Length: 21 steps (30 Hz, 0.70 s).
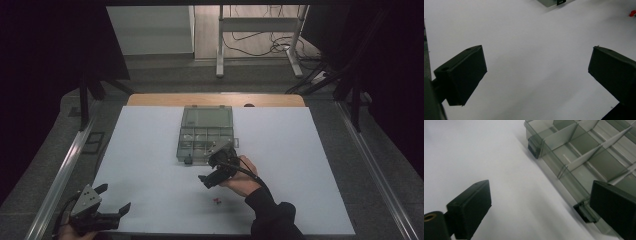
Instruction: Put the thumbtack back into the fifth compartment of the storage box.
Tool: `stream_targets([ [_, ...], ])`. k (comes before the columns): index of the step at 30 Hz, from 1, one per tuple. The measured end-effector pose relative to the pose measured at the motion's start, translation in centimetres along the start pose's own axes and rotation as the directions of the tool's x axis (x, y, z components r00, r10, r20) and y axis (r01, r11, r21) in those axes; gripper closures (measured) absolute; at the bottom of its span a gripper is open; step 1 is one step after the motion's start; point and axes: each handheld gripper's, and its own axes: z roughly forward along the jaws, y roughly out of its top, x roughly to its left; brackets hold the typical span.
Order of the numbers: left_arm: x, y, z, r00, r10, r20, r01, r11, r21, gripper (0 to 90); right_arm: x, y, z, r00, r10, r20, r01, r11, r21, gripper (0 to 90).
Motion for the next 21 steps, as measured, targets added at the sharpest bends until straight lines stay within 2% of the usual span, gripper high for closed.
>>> stream_targets([
  [2, 0.0, 0.0, 0.0, 1.0, 0.001, -0.001, -0.001, 1.0, -0.001, 2.3, 0.1, -0.2, -0.2, 0.9999, 0.01, 0.003, -0.01, 1.0, 0.002, 0.0],
  [8, 0.0, 0.0, 0.0, 1.0, 0.002, -0.001, -0.002, 1.0, -0.001, 2.4, 0.1, -1.1, -1.0, 0.9991, 0.037, 0.021, -0.037, 0.999, 0.016, 0.0],
  [10, 0.0, 0.0, 0.0, 1.0, 0.002, -0.001, -0.002, 1.0, -0.001, 2.4, 0.0, -1.4, -1.3, 0.9986, 0.049, 0.019, -0.05, 0.998, 0.032, 0.0],
  [15, 0.0, 0.0, 0.0, 1.0, 0.001, 0.002, -0.001, 1.0, -0.002, 2.5, 0.3, -2.3, -1.5, 0.9987, 0.037, 0.035, -0.04, 0.994, 0.103, 0.5],
  [18, 0.0, 0.0, 0.0, 1.0, 0.002, 0.001, -0.002, 1.0, -0.002, 2.5, 0.6, -2.9, -1.7, 0.999, 0.03, 0.035, -0.034, 0.99, 0.133, 5.7],
  [20, -0.1, 0.0, 0.0, 1.0, 0.005, 0.001, -0.005, 1.0, -0.001, 2.5, 1.1, -3.5, -1.9, 0.9995, 0.006, 0.032, -0.011, 0.988, 0.152, 13.9],
  [21, -0.1, 0.0, 0.0, 1.0, 0.005, 0.001, -0.005, 1.0, -0.001, 2.5, 1.1, -3.5, -1.9, 0.9995, 0.006, 0.032, -0.011, 0.988, 0.152, 13.9],
])
